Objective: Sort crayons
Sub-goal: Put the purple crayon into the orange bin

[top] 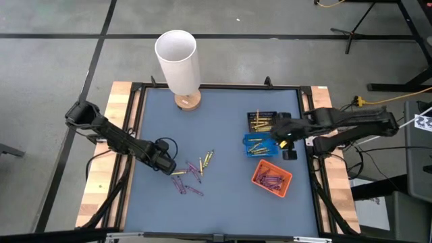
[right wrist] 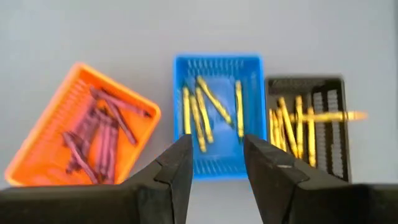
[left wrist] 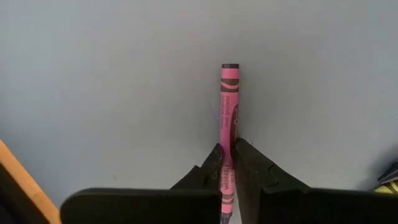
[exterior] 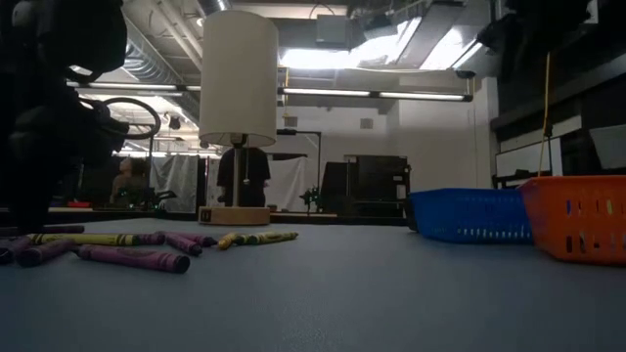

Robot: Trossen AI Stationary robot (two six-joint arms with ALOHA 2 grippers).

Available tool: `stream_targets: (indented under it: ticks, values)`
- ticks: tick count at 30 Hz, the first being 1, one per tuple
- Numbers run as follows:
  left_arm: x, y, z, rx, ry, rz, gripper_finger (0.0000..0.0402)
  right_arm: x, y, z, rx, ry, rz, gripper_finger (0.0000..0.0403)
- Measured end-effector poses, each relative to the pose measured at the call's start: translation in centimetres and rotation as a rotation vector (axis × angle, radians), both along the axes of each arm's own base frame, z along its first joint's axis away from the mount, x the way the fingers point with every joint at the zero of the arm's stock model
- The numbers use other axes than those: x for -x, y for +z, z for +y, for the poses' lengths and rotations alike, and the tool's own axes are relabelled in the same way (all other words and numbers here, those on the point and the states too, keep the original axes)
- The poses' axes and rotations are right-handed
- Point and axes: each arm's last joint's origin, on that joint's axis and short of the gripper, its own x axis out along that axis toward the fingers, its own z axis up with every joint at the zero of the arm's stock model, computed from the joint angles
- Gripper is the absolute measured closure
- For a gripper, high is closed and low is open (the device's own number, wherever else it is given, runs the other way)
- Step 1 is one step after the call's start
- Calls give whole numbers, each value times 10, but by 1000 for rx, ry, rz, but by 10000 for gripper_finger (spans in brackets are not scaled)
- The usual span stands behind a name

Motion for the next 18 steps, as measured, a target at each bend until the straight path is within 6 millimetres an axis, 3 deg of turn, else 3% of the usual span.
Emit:
stream_targets:
  ticks: [8, 12, 18]
  values:
    - [-17, 12, -6, 29, -91, -77, 395, 10, 0, 2, -99, 71, -276, 260]
    - [-26, 21, -9, 38, -157, -128, 395, 2, -14, 2, -101, 78, -354, 260]
    - [-57, 37, -13, 18, -239, -419, 395, -18, -43, 5, -106, 79, -422, 260]
